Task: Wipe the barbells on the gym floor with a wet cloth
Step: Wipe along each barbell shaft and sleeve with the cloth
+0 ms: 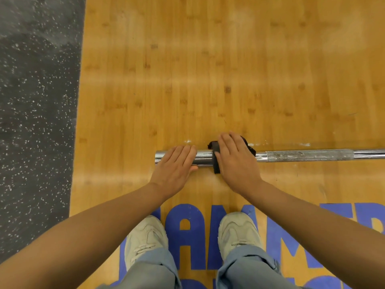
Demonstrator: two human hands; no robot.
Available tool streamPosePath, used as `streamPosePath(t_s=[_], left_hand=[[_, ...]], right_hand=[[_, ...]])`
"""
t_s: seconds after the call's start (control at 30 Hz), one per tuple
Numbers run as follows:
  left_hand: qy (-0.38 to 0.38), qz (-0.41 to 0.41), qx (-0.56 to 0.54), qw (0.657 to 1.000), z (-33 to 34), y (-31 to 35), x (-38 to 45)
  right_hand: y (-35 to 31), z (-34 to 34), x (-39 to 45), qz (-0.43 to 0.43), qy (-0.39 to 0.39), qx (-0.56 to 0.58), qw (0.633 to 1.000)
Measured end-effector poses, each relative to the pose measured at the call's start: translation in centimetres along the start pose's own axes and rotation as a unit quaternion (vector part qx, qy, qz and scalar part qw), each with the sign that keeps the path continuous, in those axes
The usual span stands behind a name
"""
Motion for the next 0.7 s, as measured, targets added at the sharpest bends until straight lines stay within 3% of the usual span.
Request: streamPosePath(t_s=[0.07,0.27,0.43,0.7], left_hand=[[-0.006,0.010,0.002,1.000,-0.1,-0.3,0.2],[-0.035,0.008,-0.004,0.999,-0.3,-0.5,0.3],[-0.058,0.001,-0.012,0.998,-0.7,-0.3,0.4],[-0.082,0.011,-0.026,0.996,-0.8,-0.7,0.4]], right_hand=[[-0.2,-0.3,1.1,0.027,0.007,0.028,0.999],[2.6,-0.5,-4.5,-0.135,-0.002,-0.003,0.991],[0.9,-0.7,-1.9,-0.023,0.005,0.052,0.998],[3.6,-1.0,-4.3,-0.089,0.017,0.067,0.994]])
Point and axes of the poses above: each hand's wrist, its own x-axis towards the middle knuckle, its own z-axis out of the palm, y = z × x, the point moved 2 cm from there along x, towards the middle knuckle, and after that the axes turned 9 degrees about x, right-handed, at the moved point
